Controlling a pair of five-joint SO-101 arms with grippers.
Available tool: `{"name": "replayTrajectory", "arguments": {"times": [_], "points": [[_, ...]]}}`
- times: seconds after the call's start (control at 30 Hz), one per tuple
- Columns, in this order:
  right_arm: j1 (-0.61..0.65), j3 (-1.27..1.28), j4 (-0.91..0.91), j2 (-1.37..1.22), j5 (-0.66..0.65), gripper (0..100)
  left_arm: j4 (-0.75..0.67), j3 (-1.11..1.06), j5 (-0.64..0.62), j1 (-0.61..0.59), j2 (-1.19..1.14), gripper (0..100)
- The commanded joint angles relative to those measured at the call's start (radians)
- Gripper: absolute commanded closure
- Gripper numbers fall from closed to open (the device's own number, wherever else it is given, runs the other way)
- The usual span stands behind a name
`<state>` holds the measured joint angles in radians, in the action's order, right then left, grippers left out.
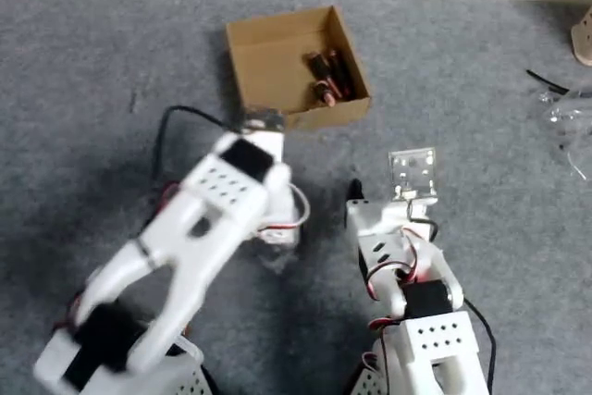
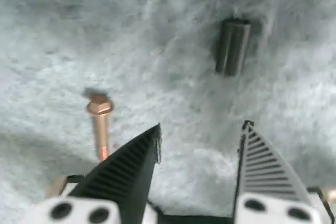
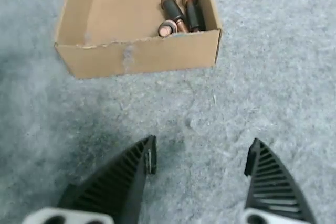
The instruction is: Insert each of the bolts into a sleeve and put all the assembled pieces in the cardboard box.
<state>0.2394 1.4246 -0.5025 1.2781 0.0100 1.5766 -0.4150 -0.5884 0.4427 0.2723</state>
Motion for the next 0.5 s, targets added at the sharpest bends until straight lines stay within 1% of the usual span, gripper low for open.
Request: {"name": "replayTrajectory", "arguments": {"times": [0.0,0.13,0.23,0.47], "points": [[0.005,-0.013,0.033,0.015,0.009,74.0,0.02,-0.085,0.109,-0.045,0.162,78],[0.005,-0.013,0.033,0.015,0.009,74.0,0.02,-0.268,0.269,-0.081,0.251,78],[0.007,-0.013,0.033,0.015,0.009,74.0,0.017,-0.384,0.342,-0.127,0.294,78],[0.008,-0.013,0.033,0.015,0.009,74.0,-0.238,-0.602,0.361,-0.302,0.361,78]]}}
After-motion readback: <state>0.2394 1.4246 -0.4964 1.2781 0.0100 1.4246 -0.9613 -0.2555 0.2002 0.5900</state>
